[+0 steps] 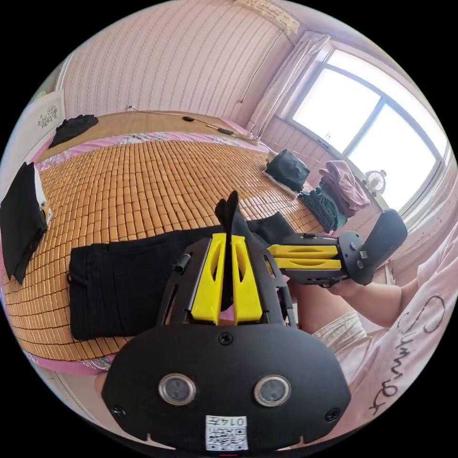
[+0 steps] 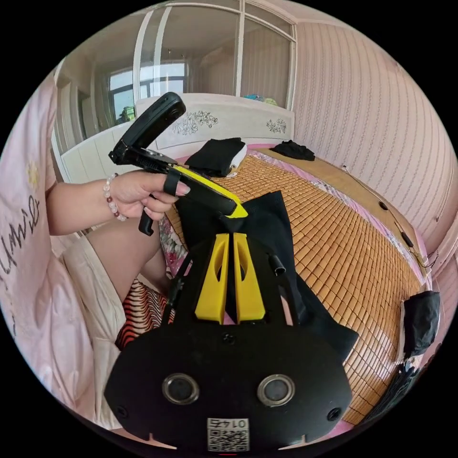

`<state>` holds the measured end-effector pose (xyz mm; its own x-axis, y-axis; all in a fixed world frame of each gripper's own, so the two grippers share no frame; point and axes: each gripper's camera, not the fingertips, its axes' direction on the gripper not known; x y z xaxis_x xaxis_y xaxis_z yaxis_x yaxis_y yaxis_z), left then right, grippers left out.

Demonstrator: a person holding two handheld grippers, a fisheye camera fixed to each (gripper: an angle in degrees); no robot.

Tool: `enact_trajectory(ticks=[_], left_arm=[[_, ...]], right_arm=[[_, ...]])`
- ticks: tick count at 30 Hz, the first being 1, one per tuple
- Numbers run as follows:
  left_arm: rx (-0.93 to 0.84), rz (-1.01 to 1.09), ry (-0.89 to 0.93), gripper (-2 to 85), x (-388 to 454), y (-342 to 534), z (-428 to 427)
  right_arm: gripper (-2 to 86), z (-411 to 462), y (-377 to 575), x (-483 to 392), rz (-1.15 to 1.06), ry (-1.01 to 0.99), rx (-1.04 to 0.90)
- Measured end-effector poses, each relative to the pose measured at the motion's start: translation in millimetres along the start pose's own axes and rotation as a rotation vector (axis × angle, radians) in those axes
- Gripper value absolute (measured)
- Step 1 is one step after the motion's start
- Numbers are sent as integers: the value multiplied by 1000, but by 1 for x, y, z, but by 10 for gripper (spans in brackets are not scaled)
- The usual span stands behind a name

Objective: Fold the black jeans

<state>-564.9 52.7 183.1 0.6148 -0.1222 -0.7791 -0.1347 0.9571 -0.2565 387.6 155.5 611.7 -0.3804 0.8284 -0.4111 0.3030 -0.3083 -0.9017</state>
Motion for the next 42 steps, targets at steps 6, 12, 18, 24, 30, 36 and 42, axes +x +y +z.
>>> enact_trajectory(ticks=[6, 12, 18, 24, 30, 36, 42], left_arm=[[176, -56, -295, 2, -38, 15, -107], [-23, -523, -485, -6, -160, 104, -94], [79, -404, -327, -10, -118, 123, -91], [-13, -166, -149, -9, -34, 115, -14], [-92, 5, -192, -8, 36, 122, 57], [-161, 212, -407, -8, 69, 157, 97], [-130, 119, -323, -10, 63, 171, 100]], right_arm=[[8, 52, -109, -12, -106, -216, 140], [-2, 164, -128, -43, -86, -275, -160], [-9, 122, -61, -8, -18, -29, -275], [-8, 87, -34, 54, 212, 210, -360], [-5, 150, -26, 78, 303, 205, -552], [-6, 162, -79, 88, 260, 124, -610], [-5, 224, -186, 70, 53, 2, -477]])
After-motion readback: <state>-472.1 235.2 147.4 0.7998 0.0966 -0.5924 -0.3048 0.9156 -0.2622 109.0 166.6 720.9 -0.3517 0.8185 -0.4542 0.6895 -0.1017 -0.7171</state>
